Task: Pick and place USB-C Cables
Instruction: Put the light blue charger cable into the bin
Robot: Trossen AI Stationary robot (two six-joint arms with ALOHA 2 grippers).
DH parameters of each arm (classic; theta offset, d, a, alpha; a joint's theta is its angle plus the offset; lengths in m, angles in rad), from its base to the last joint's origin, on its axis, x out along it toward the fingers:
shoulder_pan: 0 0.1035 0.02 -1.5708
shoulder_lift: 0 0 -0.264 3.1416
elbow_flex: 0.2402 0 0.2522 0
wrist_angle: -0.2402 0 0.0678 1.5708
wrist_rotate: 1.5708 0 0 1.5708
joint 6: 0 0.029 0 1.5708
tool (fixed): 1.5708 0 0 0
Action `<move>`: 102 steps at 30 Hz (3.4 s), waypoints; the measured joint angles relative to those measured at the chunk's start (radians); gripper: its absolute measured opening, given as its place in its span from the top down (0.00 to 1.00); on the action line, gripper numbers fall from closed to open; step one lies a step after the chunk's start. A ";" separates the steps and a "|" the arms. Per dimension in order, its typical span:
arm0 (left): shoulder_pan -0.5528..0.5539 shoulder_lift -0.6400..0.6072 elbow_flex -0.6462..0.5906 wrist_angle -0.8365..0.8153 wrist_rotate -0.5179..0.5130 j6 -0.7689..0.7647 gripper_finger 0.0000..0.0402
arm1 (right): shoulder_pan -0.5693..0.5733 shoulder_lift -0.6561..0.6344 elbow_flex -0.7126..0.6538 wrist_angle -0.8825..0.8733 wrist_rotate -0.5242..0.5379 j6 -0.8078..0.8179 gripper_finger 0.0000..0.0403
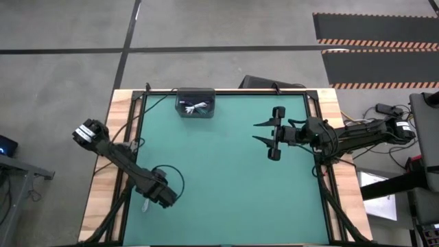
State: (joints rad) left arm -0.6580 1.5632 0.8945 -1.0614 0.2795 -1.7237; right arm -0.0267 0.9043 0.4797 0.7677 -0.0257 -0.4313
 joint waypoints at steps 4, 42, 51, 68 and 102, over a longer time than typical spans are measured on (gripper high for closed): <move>-0.004 0.000 -0.033 0.039 0.002 0.000 0.62 | 0.000 0.000 0.000 -0.001 0.000 0.000 0.58; -0.018 0.003 -0.113 0.171 0.014 0.007 0.84 | 0.000 0.000 0.001 -0.011 0.000 0.007 0.58; -0.017 -0.002 -0.112 0.162 0.031 0.037 0.98 | 0.000 0.000 0.001 -0.013 0.000 0.012 0.58; 0.000 -0.154 -0.051 0.162 -0.230 0.135 0.99 | 0.000 0.000 -0.022 0.006 -0.061 -0.033 0.58; 0.431 -0.207 0.010 0.476 -0.427 1.144 1.00 | 0.000 -0.284 -0.232 0.051 -0.061 0.046 0.58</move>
State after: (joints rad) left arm -0.2265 1.3558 0.9043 -0.5853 -0.1474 -0.5796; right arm -0.0269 0.6205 0.2476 0.8191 -0.0872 -0.3848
